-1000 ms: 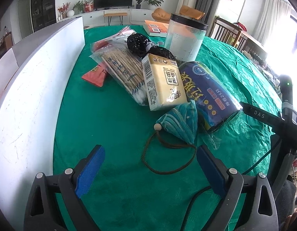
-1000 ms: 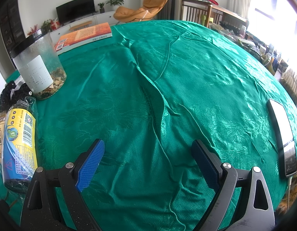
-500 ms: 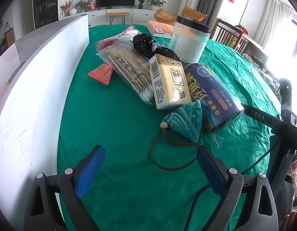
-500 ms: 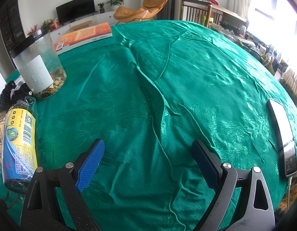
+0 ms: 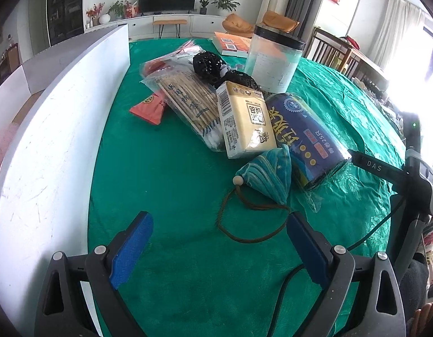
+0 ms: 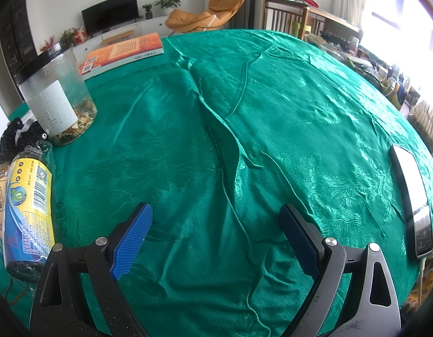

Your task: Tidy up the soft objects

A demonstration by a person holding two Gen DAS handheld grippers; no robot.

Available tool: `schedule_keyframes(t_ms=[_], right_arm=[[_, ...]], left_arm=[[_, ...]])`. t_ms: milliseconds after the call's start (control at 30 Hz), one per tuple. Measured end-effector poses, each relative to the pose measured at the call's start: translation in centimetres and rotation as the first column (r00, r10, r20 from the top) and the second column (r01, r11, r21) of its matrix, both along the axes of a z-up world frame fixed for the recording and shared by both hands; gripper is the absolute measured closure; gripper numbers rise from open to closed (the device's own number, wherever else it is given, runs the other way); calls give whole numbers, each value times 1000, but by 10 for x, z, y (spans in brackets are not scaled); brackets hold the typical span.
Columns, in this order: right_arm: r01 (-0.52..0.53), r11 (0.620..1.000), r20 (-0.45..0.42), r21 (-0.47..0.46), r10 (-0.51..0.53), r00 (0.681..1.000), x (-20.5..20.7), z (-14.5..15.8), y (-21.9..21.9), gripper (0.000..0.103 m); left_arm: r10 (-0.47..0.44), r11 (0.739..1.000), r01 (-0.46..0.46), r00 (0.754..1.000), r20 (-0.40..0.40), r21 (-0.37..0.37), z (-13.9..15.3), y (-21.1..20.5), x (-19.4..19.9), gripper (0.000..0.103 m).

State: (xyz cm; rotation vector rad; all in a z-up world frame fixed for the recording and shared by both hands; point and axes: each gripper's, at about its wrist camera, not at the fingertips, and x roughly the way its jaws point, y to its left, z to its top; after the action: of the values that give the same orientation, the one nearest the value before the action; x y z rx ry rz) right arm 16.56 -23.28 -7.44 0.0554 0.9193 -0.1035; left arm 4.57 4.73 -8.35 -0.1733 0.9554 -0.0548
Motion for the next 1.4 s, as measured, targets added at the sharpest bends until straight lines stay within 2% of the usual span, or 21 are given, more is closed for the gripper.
schedule_keyframes(t_ms=[267, 367, 500, 700, 833, 900, 967, 1067, 1100, 1167, 1267, 1333, 1400], right_arm=[[0, 1000, 0, 1, 0, 1000, 2, 0, -1, 10], [0, 1000, 0, 0, 0, 1000, 0, 0, 0, 10], [0, 1000, 0, 0, 0, 1000, 0, 0, 0, 10], [0, 1000, 0, 0, 0, 1000, 0, 0, 0, 10], [0, 1000, 0, 0, 0, 1000, -1, 0, 1, 10], [0, 1000, 0, 0, 0, 1000, -2, 0, 1, 10], [0, 1000, 0, 0, 0, 1000, -2, 0, 1, 10], [0, 1000, 0, 0, 0, 1000, -2, 0, 1, 10], [0, 1000, 0, 0, 0, 1000, -1, 0, 1, 10], [0, 1000, 0, 0, 0, 1000, -1, 0, 1, 10], [0, 1000, 0, 0, 0, 1000, -1, 0, 1, 10], [0, 1000, 0, 0, 0, 1000, 1, 0, 0, 10], [0, 1000, 0, 0, 0, 1000, 0, 0, 0, 10]], left_arm=[[-10, 987, 13, 1000, 18, -160, 18, 12, 11, 7], [5, 981, 0, 1000, 28, -196, 29, 15, 24, 7], [77, 968, -72, 997, 13, -239, 45, 29, 49, 7], [114, 954, -122, 992, -45, -273, 43, 35, 79, 9], [107, 961, -113, 994, -38, -251, 40, 31, 77, 8], [130, 960, -136, 991, -43, -245, 33, 36, 81, 9], [175, 949, -183, 983, -54, -256, 26, 47, 94, 9], [252, 919, -264, 964, -80, -291, 18, 60, 117, 10], [258, 920, -275, 961, -96, -279, 14, 59, 125, 11], [235, 935, -263, 962, -140, -238, 3, 51, 140, 24], [211, 951, -245, 960, -181, -187, -11, 39, 152, 27], [215, 953, -249, 958, -191, -174, -17, 39, 156, 27], [220, 955, -249, 959, -180, -158, -18, 43, 153, 36]])
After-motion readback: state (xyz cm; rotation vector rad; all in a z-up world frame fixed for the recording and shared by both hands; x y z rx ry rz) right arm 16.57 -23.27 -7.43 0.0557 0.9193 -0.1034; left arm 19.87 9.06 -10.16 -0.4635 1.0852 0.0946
